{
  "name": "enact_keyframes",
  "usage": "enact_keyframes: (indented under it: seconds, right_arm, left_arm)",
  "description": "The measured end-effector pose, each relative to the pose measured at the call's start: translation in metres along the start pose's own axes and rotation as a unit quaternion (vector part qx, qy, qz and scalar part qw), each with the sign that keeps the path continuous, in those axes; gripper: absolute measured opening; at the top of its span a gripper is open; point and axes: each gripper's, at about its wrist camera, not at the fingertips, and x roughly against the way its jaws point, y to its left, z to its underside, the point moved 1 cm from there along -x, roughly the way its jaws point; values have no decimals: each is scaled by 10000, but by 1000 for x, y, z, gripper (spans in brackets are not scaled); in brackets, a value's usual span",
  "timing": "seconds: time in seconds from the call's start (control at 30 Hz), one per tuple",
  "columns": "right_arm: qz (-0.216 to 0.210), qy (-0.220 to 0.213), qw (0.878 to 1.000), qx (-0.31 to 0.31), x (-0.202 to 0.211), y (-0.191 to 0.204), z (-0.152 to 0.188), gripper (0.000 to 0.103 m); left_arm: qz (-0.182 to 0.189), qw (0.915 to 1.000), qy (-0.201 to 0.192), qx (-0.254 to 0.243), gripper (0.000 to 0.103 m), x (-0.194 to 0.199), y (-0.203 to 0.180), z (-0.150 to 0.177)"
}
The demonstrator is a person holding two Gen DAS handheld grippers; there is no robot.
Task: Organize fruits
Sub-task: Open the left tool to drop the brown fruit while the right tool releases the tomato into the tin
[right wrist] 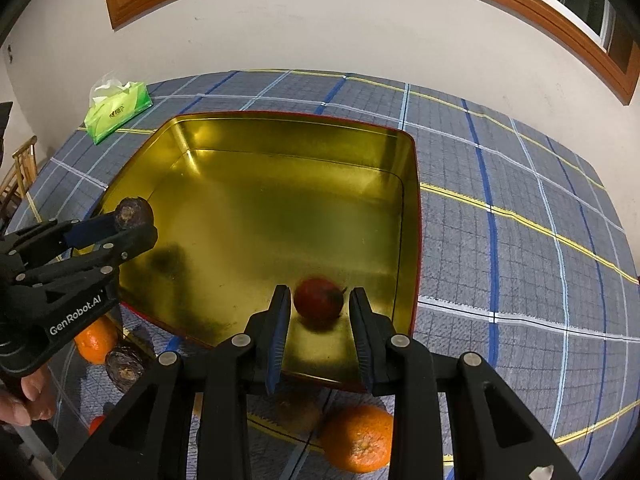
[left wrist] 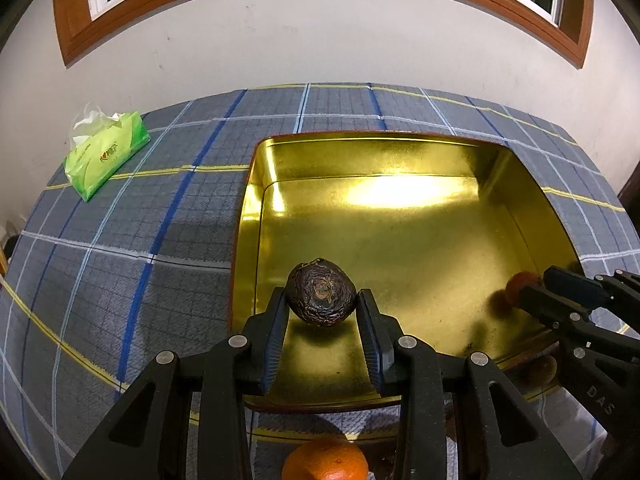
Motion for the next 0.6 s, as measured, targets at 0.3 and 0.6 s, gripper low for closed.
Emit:
enact_keyframes:
  seconds: [0.3,0.6]
  right_arm:
    - [-85,-55,9999,-112,1,-4,1,30]
    - [-90,-139,9998,-88,4,-2,1,42]
  left_arm:
    - [-70,9999,60,-39,36,-4,-3,0]
    - [-58,9999,95,-42,43,-3,-7,1]
